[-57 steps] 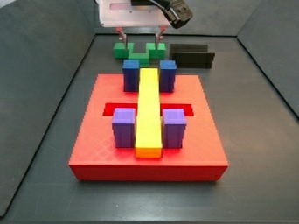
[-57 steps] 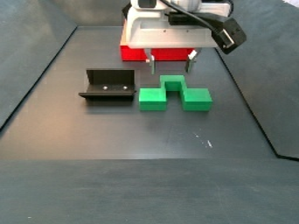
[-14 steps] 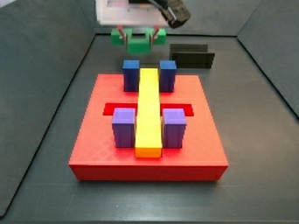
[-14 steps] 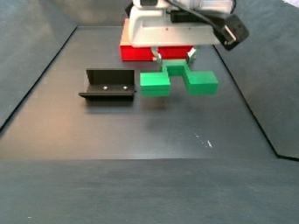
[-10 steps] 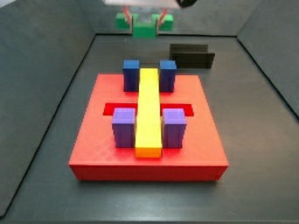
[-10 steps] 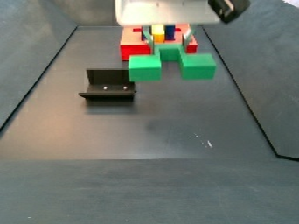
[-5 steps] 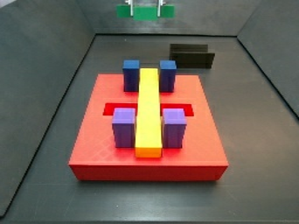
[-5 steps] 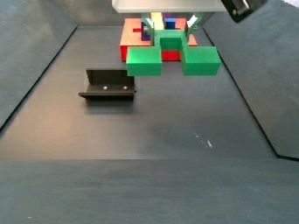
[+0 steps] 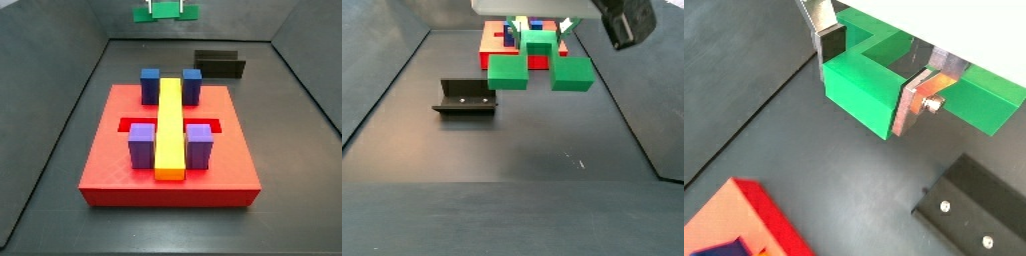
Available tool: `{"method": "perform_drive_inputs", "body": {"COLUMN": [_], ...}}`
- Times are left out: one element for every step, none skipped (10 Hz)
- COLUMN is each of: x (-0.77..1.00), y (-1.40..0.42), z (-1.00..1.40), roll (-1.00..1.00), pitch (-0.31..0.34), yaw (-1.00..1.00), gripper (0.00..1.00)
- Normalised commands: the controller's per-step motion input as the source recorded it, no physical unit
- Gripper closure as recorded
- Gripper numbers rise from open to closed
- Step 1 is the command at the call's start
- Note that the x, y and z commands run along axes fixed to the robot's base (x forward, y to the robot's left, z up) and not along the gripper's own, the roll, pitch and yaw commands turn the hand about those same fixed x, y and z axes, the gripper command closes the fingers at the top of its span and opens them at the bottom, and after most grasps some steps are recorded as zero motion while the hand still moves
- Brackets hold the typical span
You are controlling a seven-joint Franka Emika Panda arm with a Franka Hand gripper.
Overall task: Pick up the green object. Move up. Place the green object on the fixture. Regrasp the green object. Move to above the board. Insert the green object.
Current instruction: Place the green object on the fixture.
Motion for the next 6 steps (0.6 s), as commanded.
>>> {"method": "perform_drive_inputs", "body": {"x": [0.41,0.39,0.33,0.25,0.27,0.33], "y": [-0.05,-0.05,-0.03,-0.03,-0.05,-0.08], "z": [-0.17,-0.17,-0.27,-0.32,-0.07,-0.13], "roll": [-0.80,-0.81,-0.75,-0.71,-0.66,-0.51], "pitch": [0.274,0.237,0.143,0.040,0.000,-0.040], "yaw": [0.00,-0.03,0.00,0.00,0.00,0.00], "gripper": [1.00,1.00,1.00,1.00,1.00,1.00]}}
